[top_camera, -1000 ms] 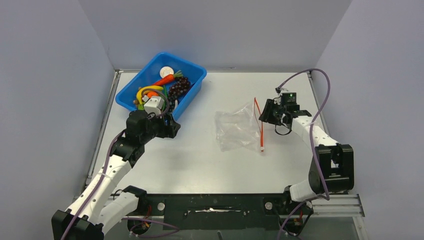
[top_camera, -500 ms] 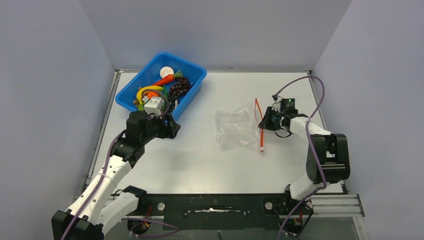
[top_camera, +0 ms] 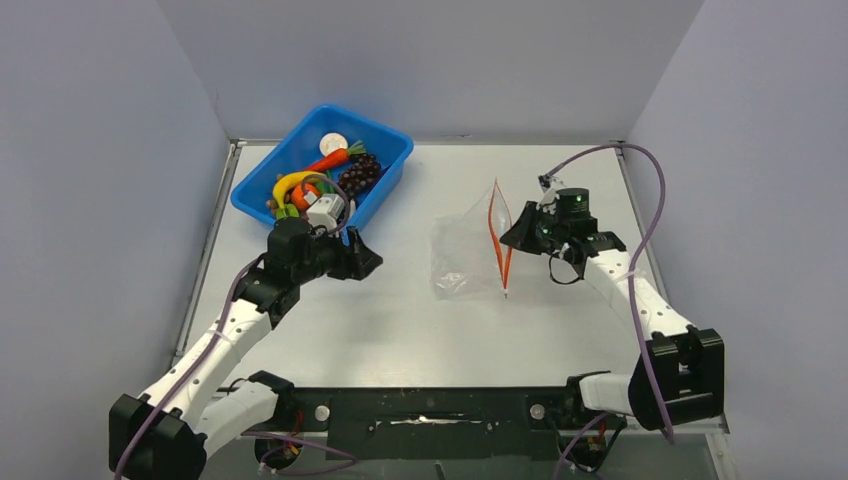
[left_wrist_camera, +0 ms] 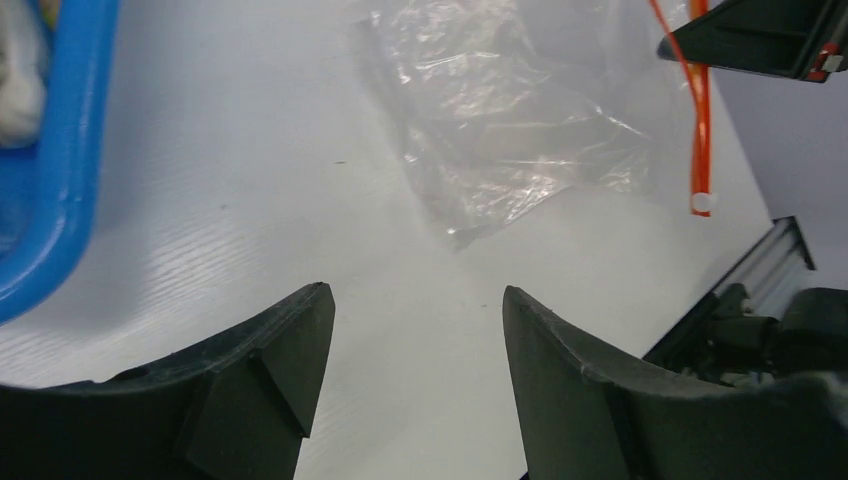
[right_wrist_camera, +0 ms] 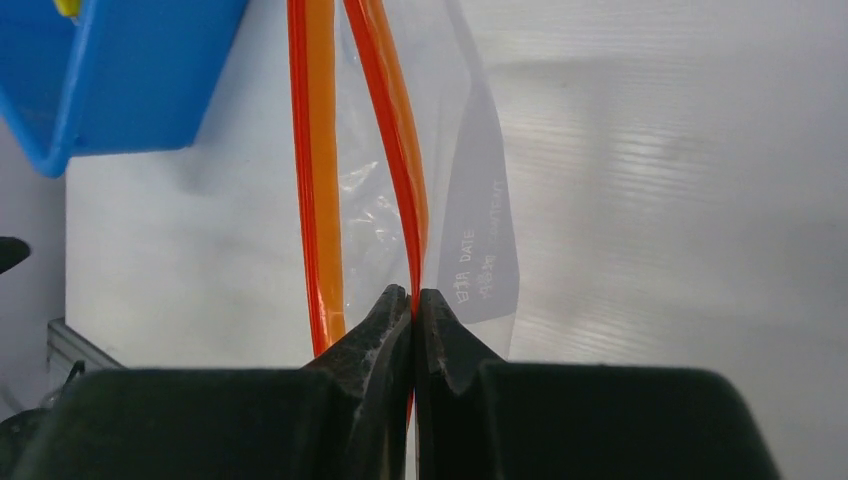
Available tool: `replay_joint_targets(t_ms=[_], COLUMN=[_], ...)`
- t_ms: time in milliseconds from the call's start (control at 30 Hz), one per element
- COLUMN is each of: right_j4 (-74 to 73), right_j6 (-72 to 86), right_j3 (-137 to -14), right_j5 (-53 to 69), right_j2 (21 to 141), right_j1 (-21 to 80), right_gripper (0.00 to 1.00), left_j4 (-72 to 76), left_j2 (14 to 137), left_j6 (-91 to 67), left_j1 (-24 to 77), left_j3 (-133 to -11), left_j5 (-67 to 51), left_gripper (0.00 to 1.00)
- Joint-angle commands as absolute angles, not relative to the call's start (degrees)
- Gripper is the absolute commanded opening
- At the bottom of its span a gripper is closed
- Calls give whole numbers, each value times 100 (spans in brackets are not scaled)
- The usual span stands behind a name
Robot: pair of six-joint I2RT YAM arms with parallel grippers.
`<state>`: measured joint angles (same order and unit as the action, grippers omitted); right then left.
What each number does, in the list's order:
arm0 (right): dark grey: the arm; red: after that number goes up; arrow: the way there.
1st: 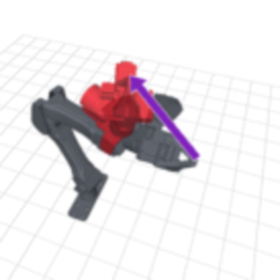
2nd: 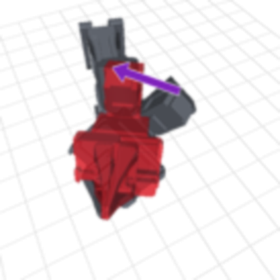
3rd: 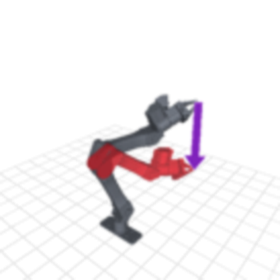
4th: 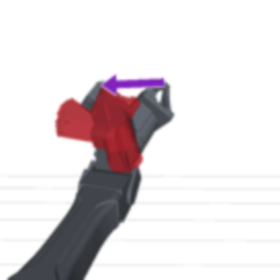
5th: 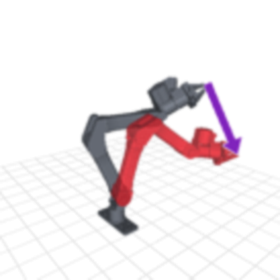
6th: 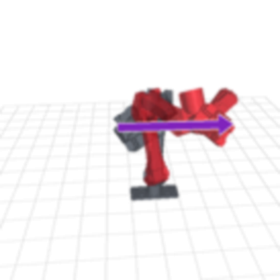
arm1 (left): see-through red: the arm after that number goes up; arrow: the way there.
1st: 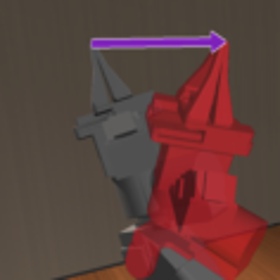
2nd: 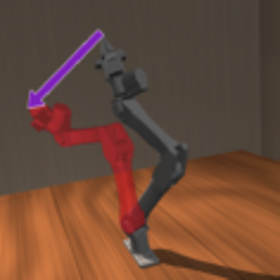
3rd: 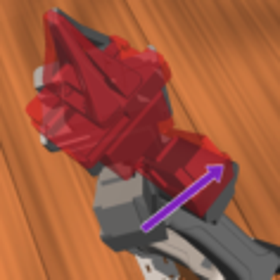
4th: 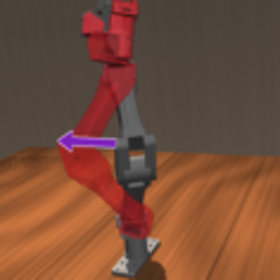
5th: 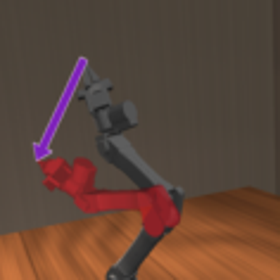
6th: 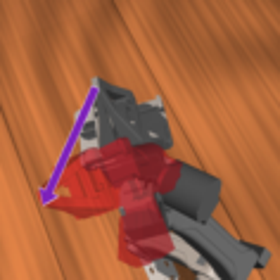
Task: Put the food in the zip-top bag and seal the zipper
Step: Pick up the zipper food storage bag at the center of the board, then open the zipper of the food storage bag.
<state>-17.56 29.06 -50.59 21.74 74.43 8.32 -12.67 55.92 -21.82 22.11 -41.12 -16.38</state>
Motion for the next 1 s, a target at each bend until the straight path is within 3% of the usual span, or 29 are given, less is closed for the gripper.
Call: replay_joint_targets(t_ms=[0,467,967], right_j4=[-2238,-1097,-462], right_j6=[3357,5153,5448], right_j3=[-5698,-5572,-5771], right_j5=[1872,743,307], right_j2=[7058,6583,7035], right_j1=[1457,3314,4207], right_gripper=[0,0,0], left_j4=[-251,855,1774], left_j2=[5723,5938,6391], left_j6=[-3092,-4121,-4630], left_j1=[2386,2578,2653], left_j3=[-4615,-4829,-4584], left_j5=[-2612,-3379,-3412], left_gripper=[62,62,64])
